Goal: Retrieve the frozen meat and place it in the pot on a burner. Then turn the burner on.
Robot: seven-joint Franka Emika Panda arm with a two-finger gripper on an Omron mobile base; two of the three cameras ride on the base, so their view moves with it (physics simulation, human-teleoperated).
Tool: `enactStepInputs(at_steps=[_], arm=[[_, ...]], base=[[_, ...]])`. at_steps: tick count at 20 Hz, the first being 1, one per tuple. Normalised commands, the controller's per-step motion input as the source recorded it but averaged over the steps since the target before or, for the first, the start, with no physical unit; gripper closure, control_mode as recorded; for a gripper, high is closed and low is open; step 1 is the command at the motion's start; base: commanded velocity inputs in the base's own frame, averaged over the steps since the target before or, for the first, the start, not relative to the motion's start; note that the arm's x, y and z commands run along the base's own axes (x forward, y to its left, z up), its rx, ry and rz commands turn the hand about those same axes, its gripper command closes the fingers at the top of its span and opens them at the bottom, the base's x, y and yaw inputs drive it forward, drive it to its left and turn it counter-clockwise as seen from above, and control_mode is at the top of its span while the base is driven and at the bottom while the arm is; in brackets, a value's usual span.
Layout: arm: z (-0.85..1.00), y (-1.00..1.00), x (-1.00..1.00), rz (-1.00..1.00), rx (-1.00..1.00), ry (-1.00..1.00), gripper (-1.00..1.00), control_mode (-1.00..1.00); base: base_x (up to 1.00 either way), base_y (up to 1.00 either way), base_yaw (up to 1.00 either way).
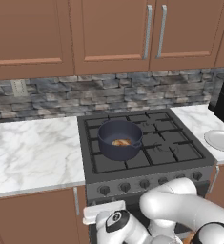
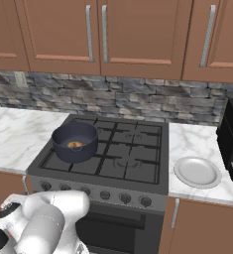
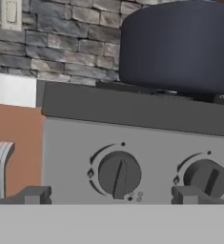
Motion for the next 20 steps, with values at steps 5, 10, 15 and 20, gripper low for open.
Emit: enactStepInputs(at_steps=[5, 10, 15, 20], arm=[[-0.12, -0.07, 0.01, 0.0, 0.05, -0.06, -1.0, -1.0], [-0.05, -0.35, 0.05, -0.02, 0.14, 0.0, -1.0, -1.0], [-0.07, -0.21, 0.08, -0.04, 0.13, 0.0, -1.0, -1.0], [-0.06, 0.0, 0.02, 0.0, 0.03, -0.01, -1.0, -1.0]], base=[[0.0, 0.0, 0.0], [0.0, 0.0, 0.0], [0.0, 0.0, 0.0], [0.0, 0.0, 0.0]])
